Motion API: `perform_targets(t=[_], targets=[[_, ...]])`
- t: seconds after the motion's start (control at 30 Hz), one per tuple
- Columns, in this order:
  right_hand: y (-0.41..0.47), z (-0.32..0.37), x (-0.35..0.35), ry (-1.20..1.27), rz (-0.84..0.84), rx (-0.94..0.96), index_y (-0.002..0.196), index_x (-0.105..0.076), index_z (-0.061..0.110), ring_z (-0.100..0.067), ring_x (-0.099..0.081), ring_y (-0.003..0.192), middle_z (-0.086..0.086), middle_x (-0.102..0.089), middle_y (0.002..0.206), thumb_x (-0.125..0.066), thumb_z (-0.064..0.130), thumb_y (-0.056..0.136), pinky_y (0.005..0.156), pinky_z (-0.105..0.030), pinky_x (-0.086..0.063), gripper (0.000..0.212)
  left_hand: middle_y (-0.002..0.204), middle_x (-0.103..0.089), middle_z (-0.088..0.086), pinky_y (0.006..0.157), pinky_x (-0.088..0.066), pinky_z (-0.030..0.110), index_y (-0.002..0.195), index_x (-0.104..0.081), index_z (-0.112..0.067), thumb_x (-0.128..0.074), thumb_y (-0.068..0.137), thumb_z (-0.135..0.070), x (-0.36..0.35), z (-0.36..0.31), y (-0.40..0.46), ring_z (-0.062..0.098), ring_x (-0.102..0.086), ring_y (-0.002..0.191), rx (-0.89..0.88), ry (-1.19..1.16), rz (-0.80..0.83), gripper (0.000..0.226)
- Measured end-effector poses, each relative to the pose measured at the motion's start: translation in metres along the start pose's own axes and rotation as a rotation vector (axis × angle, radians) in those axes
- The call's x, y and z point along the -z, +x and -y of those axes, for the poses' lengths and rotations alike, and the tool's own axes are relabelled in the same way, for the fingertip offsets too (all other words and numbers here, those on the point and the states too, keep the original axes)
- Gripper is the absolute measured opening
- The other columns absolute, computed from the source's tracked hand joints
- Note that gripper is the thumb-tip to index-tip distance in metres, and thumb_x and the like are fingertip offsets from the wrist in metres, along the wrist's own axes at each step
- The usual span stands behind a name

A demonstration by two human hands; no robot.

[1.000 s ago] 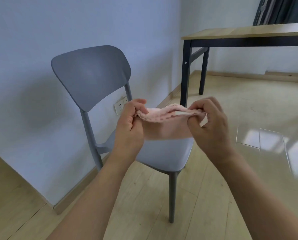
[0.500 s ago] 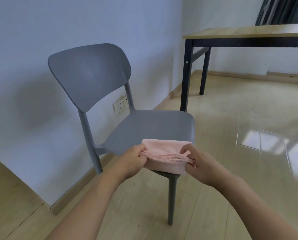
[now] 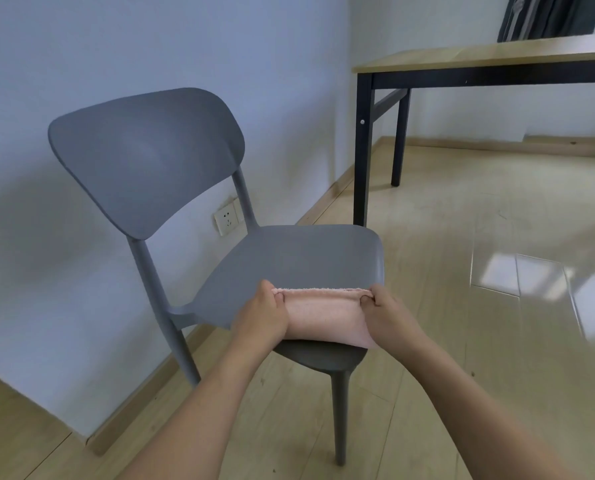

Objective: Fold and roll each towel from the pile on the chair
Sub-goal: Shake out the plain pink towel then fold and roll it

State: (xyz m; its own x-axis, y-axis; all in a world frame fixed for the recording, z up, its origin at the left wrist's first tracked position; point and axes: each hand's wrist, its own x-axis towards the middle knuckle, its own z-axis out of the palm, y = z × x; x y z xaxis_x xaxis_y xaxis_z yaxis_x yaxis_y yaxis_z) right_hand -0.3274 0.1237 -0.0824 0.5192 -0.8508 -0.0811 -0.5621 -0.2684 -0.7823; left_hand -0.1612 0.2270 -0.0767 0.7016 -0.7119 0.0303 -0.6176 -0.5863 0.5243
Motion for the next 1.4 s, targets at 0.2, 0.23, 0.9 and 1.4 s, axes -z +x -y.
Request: perform_targets(t=[0.2,0.23,0.9,1.4], targets=[[0.014,-0.001,-0.009,-0.025,-0.027,-0.090,0.096,-0.048,0.001,-0.022,-0.043,0.075,-0.008,-0.049,0.085,-0.027,0.017,0.100,0.064,-0.032,-0.031,0.026,0.081,-0.048,0.000,0.067,-0.040,0.037,0.097,-0.035,-0.016,-0.027,0.100,-0.022,-0.004,-0.008,0.010,0.025,-0.052,0.078,-0.050,0.204,0.020,0.011],[0.016,0.000,-0.010,-0.040,-0.030,-0.098,0.097,-0.047,0.002,-0.023,-0.044,0.076,-0.007,-0.049,0.084,-0.027,0.015,0.100,0.064,-0.032,-0.031,0.025,0.081,-0.048,0.001,0.067,-0.039,0.037,0.098,-0.034,-0.015,-0.028,0.099,-0.020,-0.004,-0.009,0.011,0.026,-0.051,0.078,-0.044,0.217,0.038,0.008],[0.020,-0.002,-0.024,-0.528,-0.105,-0.083,0.117,-0.040,0.004,-0.029,-0.051,0.108,-0.010,-0.040,0.106,-0.032,0.007,0.095,0.071,-0.030,-0.034,0.024,0.127,-0.049,-0.003,0.096,-0.035,0.036,0.117,-0.053,-0.023,-0.027,0.097,-0.051,-0.029,-0.019,0.005,0.020,-0.043,0.116,-0.359,0.324,-0.043,0.043],[0.021,-0.006,-0.027,-0.644,-0.151,0.118,0.076,-0.062,0.000,-0.017,-0.030,0.055,-0.005,-0.025,0.070,-0.073,0.000,0.061,0.044,-0.017,0.000,0.018,0.135,-0.044,0.007,0.102,-0.029,0.043,0.126,-0.048,-0.019,-0.025,0.098,-0.052,-0.021,-0.003,0.025,0.029,-0.037,0.124,0.013,0.322,0.073,0.049]])
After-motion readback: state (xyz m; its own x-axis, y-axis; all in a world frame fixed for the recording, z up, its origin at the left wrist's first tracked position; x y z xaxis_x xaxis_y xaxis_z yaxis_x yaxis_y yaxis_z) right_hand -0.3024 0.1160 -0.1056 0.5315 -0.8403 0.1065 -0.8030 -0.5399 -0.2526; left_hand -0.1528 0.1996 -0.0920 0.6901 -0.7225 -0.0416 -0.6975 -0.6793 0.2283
